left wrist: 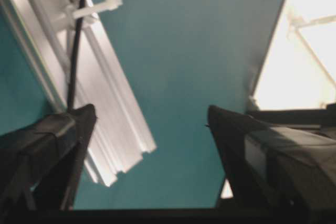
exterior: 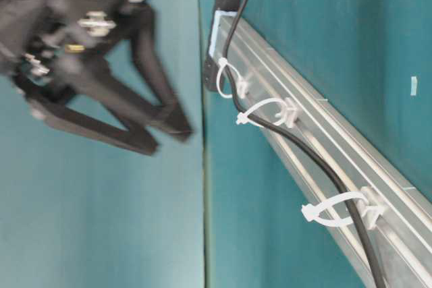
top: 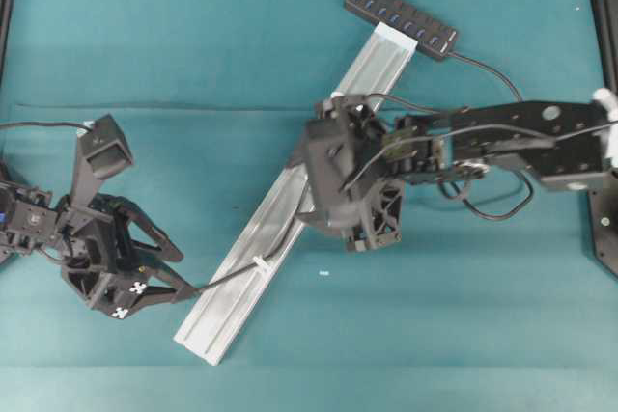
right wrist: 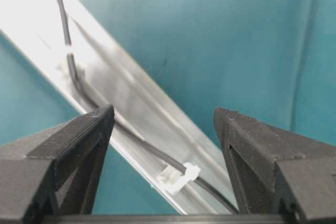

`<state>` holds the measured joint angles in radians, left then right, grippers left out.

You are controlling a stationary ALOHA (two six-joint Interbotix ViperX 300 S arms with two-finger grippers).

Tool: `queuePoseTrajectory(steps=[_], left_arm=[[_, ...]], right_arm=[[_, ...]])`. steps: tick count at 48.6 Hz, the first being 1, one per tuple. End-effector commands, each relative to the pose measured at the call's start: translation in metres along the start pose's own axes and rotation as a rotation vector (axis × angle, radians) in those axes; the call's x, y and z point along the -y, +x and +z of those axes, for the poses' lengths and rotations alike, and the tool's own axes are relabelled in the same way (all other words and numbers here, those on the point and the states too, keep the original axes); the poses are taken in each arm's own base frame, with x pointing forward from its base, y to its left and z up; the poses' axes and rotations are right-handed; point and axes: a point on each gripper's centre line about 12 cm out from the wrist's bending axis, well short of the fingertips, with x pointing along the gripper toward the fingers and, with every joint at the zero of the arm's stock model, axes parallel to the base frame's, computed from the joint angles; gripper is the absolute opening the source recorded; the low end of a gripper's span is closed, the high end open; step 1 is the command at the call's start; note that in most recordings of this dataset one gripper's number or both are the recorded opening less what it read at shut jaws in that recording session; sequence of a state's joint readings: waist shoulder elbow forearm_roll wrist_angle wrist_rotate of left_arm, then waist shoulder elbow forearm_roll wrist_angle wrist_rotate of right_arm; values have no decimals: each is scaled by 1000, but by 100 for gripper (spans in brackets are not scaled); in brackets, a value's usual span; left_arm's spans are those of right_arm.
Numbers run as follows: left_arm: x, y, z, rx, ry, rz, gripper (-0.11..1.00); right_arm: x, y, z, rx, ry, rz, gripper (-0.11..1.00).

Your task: Pass the USB cable through three rings with both arms.

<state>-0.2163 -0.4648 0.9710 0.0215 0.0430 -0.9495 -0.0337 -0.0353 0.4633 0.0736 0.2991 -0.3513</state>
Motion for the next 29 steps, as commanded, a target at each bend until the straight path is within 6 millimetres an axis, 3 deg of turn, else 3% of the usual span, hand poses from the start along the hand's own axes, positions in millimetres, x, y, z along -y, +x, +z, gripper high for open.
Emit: queuePoseTrajectory(steps=[1,14,29], left_arm=[[8,-6,9,35,20,-33,93],[23,-26,34,151,199,-100,93],[24,-44,54,255,404,-88,93]], right_arm=[[5,-15,8,41,61,-15,83],[12,-54,-4,84,201,-46,83],[20,-109,-29,188,325,-106,83]])
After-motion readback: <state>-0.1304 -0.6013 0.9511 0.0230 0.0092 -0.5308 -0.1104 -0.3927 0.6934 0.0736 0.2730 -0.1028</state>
